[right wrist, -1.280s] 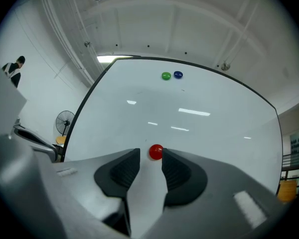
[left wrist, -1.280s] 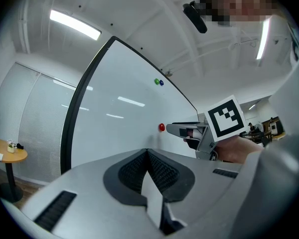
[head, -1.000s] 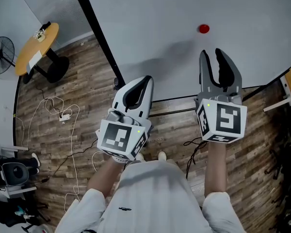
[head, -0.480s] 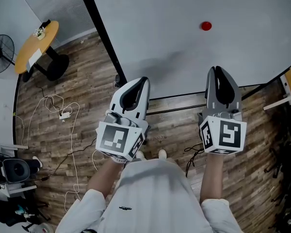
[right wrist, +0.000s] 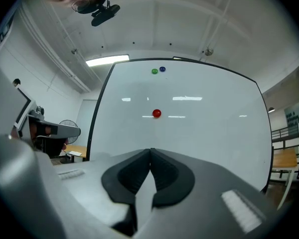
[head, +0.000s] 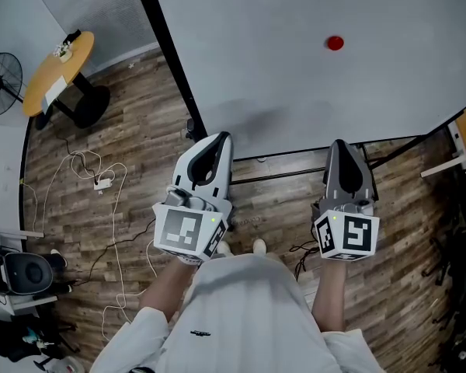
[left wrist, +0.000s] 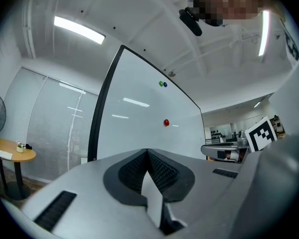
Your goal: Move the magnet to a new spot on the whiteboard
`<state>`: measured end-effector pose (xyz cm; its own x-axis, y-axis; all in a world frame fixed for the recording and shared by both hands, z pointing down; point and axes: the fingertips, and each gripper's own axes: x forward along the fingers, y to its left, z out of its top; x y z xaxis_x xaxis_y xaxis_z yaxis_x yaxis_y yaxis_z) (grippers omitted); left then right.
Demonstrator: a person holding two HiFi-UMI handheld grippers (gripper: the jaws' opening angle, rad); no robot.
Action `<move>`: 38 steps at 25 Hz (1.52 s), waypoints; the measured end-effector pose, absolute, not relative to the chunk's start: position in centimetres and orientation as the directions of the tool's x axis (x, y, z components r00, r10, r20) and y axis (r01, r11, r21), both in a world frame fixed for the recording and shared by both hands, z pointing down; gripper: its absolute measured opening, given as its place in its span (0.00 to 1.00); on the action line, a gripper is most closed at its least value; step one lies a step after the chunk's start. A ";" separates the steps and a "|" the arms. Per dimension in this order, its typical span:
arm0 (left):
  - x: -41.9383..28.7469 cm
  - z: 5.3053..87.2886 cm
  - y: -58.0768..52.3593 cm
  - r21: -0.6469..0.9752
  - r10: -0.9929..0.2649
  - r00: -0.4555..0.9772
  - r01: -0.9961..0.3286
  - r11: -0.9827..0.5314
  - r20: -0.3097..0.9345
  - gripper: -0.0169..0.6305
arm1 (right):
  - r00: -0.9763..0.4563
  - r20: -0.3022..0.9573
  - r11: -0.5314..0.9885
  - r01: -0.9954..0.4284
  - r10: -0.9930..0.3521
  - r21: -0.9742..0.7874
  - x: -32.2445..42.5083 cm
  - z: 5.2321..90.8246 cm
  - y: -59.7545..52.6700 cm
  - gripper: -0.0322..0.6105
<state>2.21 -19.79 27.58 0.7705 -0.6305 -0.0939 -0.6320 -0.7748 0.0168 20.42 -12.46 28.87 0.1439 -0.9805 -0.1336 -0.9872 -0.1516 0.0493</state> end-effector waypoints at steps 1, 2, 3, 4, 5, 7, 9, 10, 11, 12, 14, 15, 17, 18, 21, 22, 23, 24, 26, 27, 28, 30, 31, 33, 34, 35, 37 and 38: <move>2.1 27.7 -19.8 0.018 -0.632 0.769 -0.634 -0.773 -0.095 0.04 | 0.142 -0.128 -0.149 -0.988 -0.982 0.050 20.4 29.1 -12.4 0.06; 2.0 27.8 -19.8 0.019 -0.633 0.768 -0.635 -0.773 -0.094 0.04 | 0.139 -0.124 -0.146 -0.988 -0.983 0.054 20.3 29.3 -12.4 0.06; 2.0 28.0 -19.7 0.021 -0.634 0.768 -0.635 -0.773 -0.092 0.04 | 0.135 -0.124 -0.143 -0.988 -0.983 0.058 20.3 29.4 -12.4 0.06; 2.0 28.1 -19.7 0.022 -0.633 0.769 -0.634 -0.773 -0.089 0.04 | 0.132 -0.125 -0.141 -0.988 -0.983 0.064 20.2 29.4 -12.4 0.06; 2.0 28.3 -19.6 0.022 -0.632 0.770 -0.633 -0.774 -0.086 0.04 | 0.129 -0.127 -0.139 -0.988 -0.983 0.069 20.1 29.3 -12.4 0.06; 2.1 28.4 -19.6 0.025 -0.632 0.771 -0.632 -0.774 -0.083 0.04 | 0.124 -0.129 -0.134 -0.988 -0.984 0.074 20.0 29.3 -12.8 0.06; 2.1 28.5 -19.6 0.028 -0.632 0.771 -0.632 -0.775 -0.081 0.04 | 0.117 -0.127 -0.128 -0.988 -0.985 0.083 19.8 29.2 -13.0 0.06; 2.1 28.5 -19.5 0.029 -0.632 0.771 -0.632 -0.775 -0.080 0.04 | 0.115 -0.126 -0.126 -0.988 -0.985 0.085 19.8 29.2 -13.0 0.06; 2.0 28.5 -19.5 0.029 -0.632 0.771 -0.632 -0.775 -0.080 0.04 | 0.114 -0.127 -0.125 -0.989 -0.985 0.084 19.7 29.2 -13.1 0.06; 2.0 28.5 -19.6 0.029 -0.632 0.771 -0.632 -0.775 -0.079 0.04 | 0.113 -0.129 -0.124 -0.989 -0.985 0.080 19.6 29.1 -13.1 0.06; 1.9 28.6 -19.7 0.032 -0.632 0.771 -0.632 -0.774 -0.076 0.04 | 0.112 -0.134 -0.123 -0.989 -0.985 0.078 19.5 29.0 -13.2 0.06; 1.8 28.7 -19.7 0.034 -0.632 0.771 -0.632 -0.774 -0.073 0.04 | 0.112 -0.136 -0.123 -0.989 -0.984 0.080 19.5 28.8 -13.2 0.06; 1.9 28.9 -19.7 0.038 -0.633 0.772 -0.632 -0.774 -0.064 0.04 | 0.110 -0.138 -0.124 -0.988 -0.984 0.092 19.5 28.6 -13.3 0.06; 2.0 29.0 -19.7 0.038 -0.632 0.772 -0.631 -0.775 -0.061 0.04 | 0.108 -0.136 -0.123 -0.987 -0.985 0.104 19.5 28.5 -13.4 0.05; 2.1 28.8 -19.8 0.034 -0.631 0.773 -0.630 -0.776 -0.064 0.04 | 0.100 -0.130 -0.117 -0.985 -0.986 0.125 19.3 28.5 -13.6 0.05; 2.2 28.7 -19.8 0.035 -0.631 0.773 -0.630 -0.776 -0.067 0.04 | 0.097 -0.129 -0.114 -0.985 -0.987 0.128 19.3 28.5 -13.7 0.05; 2.2 28.8 -19.9 0.037 -0.632 0.772 -0.631 -0.775 -0.070 0.04 | 0.094 -0.127 -0.111 -0.985 -0.987 0.131 19.2 28.6 -13.8 0.05; 2.3 28.8 -19.9 0.039 -0.632 0.771 -0.631 -0.775 -0.072 0.04 | 0.093 -0.125 -0.109 -0.985 -0.988 0.132 19.2 28.6 -13.8 0.05; 2.3 28.7 -19.8 0.037 -0.630 0.773 -0.629 -0.776 -0.070 0.04 | 0.090 -0.123 -0.107 -0.986 -0.988 0.131 19.1 28.6 -13.9 0.05; 2.3 28.6 -19.7 0.034 -0.629 0.775 -0.628 -0.777 -0.067 0.04 | 0.090 -0.123 -0.106 -0.986 -0.988 0.131 19.1 28.6 -13.8 0.05; 2.3 28.6 -19.7 0.033 -0.628 0.775 -0.628 -0.778 -0.066 0.04 | 0.089 -0.123 -0.105 -0.985 -0.988 0.133 19.0 28.5 -13.8 0.05; 2.3 28.5 -19.6 0.032 -0.627 0.776 -0.627 -0.779 -0.066 0.04 | 0.085 -0.123 -0.103 -0.985 -0.989 0.141 18.9 28.4 -13.8 0.05; 2.3 28.5 -19.6 0.031 -0.627 0.776 -0.626 -0.779 -0.067 0.04 | 0.085 -0.125 -0.103 -0.985 -0.989 0.140 18.9 28.4 -13.7 0.05; 2.3 28.4 -19.5 0.029 -0.625 0.778 -0.624 -0.780 -0.070 0.04 | 0.089 -0.130 -0.106 -0.985 -0.988 0.133 18.8 28.3 -13.7 0.05; 2.3 28.3 -19.5 0.028 -0.624 0.778 -0.623 -0.781 -0.071 0.04 | 0.091 -0.131 -0.108 -0.985 -0.987 0.132 18.8 28.2 -13.6 0.05; 2.3 28.2 -19.4 0.028 -0.623 0.779 -0.622 -0.782 -0.073 0.04 | 0.091 -0.130 -0.108 -0.985 -0.987 0.134 18.8 28.2 -13.6 0.05; 2.3 28.2 -19.2 0.026 -0.620 0.781 -0.620 -0.784 -0.074 0.04 | 0.090 -0.130 -0.108 -0.984 -0.987 0.140 18.8 28.2 -13.3 0.05; 2.4 28.2 -19.0 0.025 -0.618 0.782 -0.619 -0.785 -0.073 0.04 | 0.091 -0.131 -0.110 -0.984 -0.987 0.139 18.8 28.2 -13.2 0.05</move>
<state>2.38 -19.00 28.22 0.7824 -0.6185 -0.0734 -0.6185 -0.7854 0.0249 18.76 -13.19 28.17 0.0913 -0.9872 -0.1308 -0.9841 -0.1095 0.1395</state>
